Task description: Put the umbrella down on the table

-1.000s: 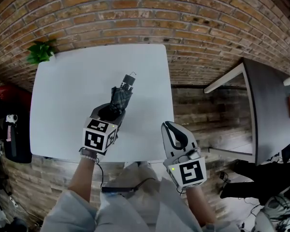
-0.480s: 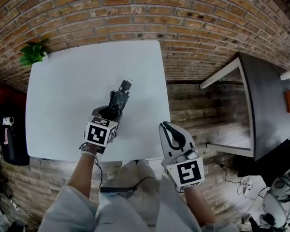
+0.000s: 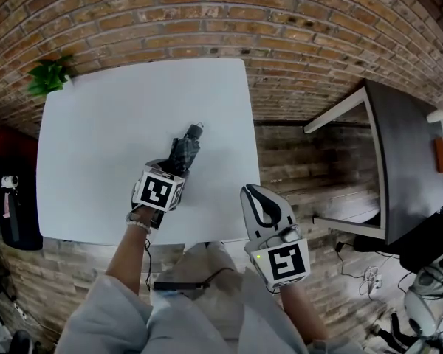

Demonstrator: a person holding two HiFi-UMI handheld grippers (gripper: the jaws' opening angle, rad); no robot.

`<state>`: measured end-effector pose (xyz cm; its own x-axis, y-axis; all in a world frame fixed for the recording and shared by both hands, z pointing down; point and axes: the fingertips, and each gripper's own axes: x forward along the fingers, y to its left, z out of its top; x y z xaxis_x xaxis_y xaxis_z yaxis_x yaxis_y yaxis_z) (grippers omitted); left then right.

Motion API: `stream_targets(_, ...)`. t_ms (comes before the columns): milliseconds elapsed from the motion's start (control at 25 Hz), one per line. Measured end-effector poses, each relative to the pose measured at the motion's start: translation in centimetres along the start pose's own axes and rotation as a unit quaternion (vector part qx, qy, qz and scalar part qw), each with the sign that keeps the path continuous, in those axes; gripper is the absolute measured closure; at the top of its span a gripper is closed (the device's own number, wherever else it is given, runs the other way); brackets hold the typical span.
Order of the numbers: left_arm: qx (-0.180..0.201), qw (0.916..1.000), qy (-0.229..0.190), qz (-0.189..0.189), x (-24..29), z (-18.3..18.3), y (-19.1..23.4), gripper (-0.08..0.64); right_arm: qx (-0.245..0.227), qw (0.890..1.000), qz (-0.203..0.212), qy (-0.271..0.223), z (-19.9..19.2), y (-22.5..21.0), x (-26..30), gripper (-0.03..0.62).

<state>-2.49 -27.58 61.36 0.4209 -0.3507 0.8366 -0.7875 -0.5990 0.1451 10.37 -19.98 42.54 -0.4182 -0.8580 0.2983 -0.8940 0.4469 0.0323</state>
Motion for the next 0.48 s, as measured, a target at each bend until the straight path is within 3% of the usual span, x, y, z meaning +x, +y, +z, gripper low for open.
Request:
stream_targets(360,0.015,0.9999,0.007,0.003,0.27,-0.24,0.15,0.282,-0.005,1.0,0.003,0.005,0.08,0.56,0.18,0.543)
stream_targets(480,0.017,0.9998,0.001,-0.012,-0.08,-0.25,-0.3,0.271,-0.007,1.0,0.003,0.005,0.43,0.84,0.17,0.543)
